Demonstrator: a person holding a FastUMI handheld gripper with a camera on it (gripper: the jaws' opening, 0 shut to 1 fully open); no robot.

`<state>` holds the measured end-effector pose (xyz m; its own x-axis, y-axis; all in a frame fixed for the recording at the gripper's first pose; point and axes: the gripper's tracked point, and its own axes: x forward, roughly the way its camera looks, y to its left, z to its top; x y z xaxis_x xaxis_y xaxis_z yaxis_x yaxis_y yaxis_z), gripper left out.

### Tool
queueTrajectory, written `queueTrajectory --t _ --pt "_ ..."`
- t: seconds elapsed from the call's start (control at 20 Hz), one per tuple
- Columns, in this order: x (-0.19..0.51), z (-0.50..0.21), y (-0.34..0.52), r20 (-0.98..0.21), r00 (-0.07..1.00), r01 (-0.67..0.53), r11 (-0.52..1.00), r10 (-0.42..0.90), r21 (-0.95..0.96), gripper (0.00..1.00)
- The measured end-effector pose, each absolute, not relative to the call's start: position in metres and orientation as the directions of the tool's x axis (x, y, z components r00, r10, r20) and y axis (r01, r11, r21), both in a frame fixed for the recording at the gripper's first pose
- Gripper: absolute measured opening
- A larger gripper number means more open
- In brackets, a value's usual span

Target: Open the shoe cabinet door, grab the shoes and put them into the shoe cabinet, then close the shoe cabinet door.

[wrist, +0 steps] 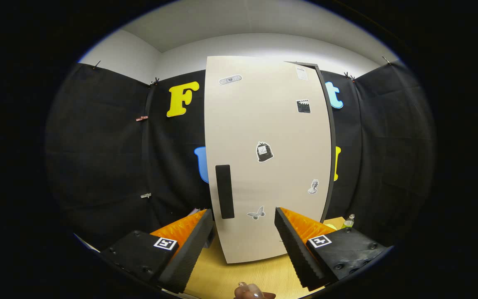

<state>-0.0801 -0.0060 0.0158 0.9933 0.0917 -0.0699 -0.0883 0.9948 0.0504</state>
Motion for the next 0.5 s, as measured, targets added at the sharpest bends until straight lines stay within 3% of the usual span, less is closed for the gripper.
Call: queueTrajectory --t 0.5 --pt "-0.0807 0.0175 -0.0016 -0.063 0.995 -0.070 0.997 0.072 0.033 0.99"
